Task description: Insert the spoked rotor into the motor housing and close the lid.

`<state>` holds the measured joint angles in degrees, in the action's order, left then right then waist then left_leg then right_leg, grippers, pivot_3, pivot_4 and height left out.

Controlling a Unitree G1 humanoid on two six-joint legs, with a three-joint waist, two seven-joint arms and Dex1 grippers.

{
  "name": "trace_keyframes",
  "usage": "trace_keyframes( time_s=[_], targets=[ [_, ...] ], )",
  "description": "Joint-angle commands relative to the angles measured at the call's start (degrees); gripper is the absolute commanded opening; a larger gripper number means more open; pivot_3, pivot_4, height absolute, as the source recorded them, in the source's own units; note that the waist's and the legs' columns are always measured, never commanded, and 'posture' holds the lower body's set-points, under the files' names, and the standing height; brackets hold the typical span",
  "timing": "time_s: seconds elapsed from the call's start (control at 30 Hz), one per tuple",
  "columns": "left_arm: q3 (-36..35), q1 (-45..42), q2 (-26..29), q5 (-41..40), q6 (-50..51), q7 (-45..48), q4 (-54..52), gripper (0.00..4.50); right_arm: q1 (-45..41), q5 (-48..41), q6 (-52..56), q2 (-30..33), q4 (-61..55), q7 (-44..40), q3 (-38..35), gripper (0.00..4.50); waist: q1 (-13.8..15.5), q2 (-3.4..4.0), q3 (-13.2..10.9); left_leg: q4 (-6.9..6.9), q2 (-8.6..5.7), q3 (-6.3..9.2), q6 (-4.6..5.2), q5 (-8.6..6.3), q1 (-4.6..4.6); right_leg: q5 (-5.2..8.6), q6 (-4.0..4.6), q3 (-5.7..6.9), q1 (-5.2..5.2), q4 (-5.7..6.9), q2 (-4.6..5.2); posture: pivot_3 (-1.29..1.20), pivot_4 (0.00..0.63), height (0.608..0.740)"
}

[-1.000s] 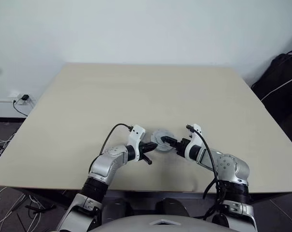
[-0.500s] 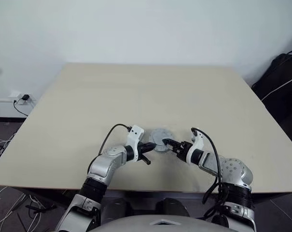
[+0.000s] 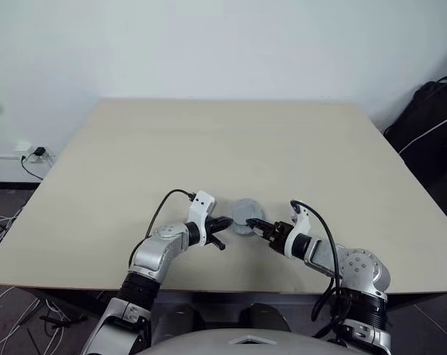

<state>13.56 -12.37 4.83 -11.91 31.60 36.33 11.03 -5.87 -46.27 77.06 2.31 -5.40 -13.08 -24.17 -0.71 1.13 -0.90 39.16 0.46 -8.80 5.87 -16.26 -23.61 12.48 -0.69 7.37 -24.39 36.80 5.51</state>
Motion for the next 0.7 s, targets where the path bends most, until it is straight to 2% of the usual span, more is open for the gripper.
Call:
trace_keyframes(
  time_s=[0.03, 0.2, 0.43, 0.57, 0.7],
  targets=[
    [-1.1, 0.3, -1.5, -1.6, -2.0, -0.2, -1.3, 0.0, -0.6, -3.2, 2.3, -2.6, -2.4, 0.8, 0.7, 2.15, -0.1, 0.01, 0.0, 0.0, 0.0, 0.0, 0.0, 0.0, -0.01, 0.0, 0.0, -0.01, -0.02, 0.0, 0.0, 0.0, 0.0, 0.74],
    [-6.2, 2.7, -3.4, -4.4, -4.8, -2.7, -5.0, 0.0, -0.3, -3.7, 2.8, -4.5, -3.7, 2.7, -1.1, 2.14, -0.5, 0.0, -0.1, -0.07, 0.0, 0.0, -0.21, 0.12, -0.08, -0.05, 0.14, -0.06, -0.15, 0.01, -0.04, 0.0, 0.0, 0.74],
    [-17.6, 8.2, -7.2, -15.5, 0.4, -9.1, -13.7, 0.0, 0.5, -5.5, 1.7, -7.3, -4.2, 5.0, -3.2, 2.14, -0.5, -0.03, -0.2, -0.14, 0.0, 0.0, -0.08, 0.05, -0.11, 0.01, 0.33, -0.05, -0.19, -0.01, -0.09, 0.0, 0.0, 0.74],
    [-23.0, 12.8, -8.9, -24.9, 6.2, -11.0, -18.1, 0.0, 1.4, -7.2, 0.9, -8.8, -4.0, 5.5, -3.7, 2.14, -0.5, -0.09, -0.2, -0.13, 0.0, 0.0, 0.07, -0.04, -0.11, 0.1, 0.23, -0.04, -0.16, -0.02, -0.11, 0.0, 0.0, 0.74],
    [-29.3, 17.0, -12.0, -39.3, 13.9, -14.8, -20.7, 0.0, 2.2, -9.9, 0.6, -9.8, -4.2, 5.8, -4.0, 2.14, -0.5, -0.17, -0.4, -0.11, 0.0, 0.0, 0.1, -0.06, -0.1, 0.27, -0.03, -0.03, -0.13, -0.05, -0.12, 0.0, 0.0, 0.74]
  ],
)
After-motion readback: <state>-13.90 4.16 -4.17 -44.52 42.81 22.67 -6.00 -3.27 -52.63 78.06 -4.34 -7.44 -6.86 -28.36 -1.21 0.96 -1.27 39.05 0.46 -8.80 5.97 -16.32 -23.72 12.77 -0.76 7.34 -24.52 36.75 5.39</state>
